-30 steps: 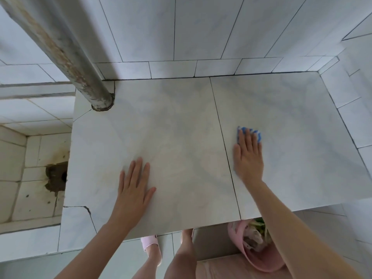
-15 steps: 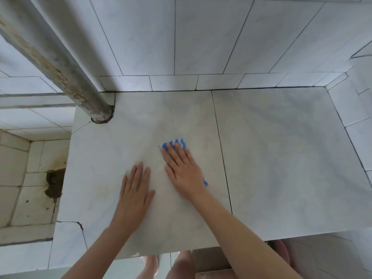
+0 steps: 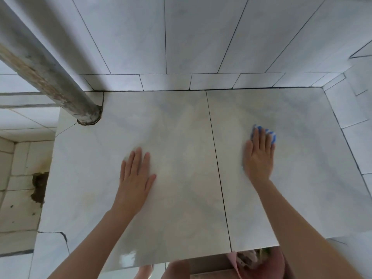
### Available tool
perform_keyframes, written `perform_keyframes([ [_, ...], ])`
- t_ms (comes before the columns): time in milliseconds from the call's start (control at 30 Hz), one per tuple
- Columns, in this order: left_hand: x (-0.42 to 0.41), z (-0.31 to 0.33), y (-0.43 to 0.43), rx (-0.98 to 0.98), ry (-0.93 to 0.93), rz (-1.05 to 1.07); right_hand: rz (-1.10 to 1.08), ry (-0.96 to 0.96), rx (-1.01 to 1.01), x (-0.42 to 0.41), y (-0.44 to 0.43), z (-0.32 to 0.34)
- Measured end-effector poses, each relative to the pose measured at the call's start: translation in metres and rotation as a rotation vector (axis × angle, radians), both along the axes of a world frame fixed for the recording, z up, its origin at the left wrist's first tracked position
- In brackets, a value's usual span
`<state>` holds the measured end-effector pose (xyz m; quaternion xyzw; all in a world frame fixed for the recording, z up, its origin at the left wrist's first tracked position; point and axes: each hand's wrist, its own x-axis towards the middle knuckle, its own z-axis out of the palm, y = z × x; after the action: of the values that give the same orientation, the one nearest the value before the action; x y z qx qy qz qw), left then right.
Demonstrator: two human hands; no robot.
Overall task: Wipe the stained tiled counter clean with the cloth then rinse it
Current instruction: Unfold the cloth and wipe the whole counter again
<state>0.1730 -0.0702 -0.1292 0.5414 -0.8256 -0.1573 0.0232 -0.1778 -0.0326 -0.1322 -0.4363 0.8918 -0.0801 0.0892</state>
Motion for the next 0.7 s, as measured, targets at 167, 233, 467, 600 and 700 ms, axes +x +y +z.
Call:
perform_keyframes([
  [167, -0.001, 0.003, -0.001, -0.007, -0.002, -0.01, 0.155, 0.021, 0.007, 0.056, -0.025, 0.0],
  [233, -0.002, 0.003, -0.001, -0.005, -0.002, -0.002, 0.41, 0.004, -0.009, 0.097, -0.042, -0.003],
  [467, -0.002, 0.002, -0.001, -0.005, -0.004, 0.014, 0.827, -0.001, 0.012, 0.168, -0.112, 0.001],
  [600, -0.001, 0.003, 0.0, -0.03, -0.009, 0.002, 0.715, 0.015, -0.022, 0.122, -0.125, 0.0],
  [700, -0.001, 0.003, 0.0, -0.04, -0.007, -0.005, 0.459, 0.056, -0.035, 0.066, -0.116, -0.002],
])
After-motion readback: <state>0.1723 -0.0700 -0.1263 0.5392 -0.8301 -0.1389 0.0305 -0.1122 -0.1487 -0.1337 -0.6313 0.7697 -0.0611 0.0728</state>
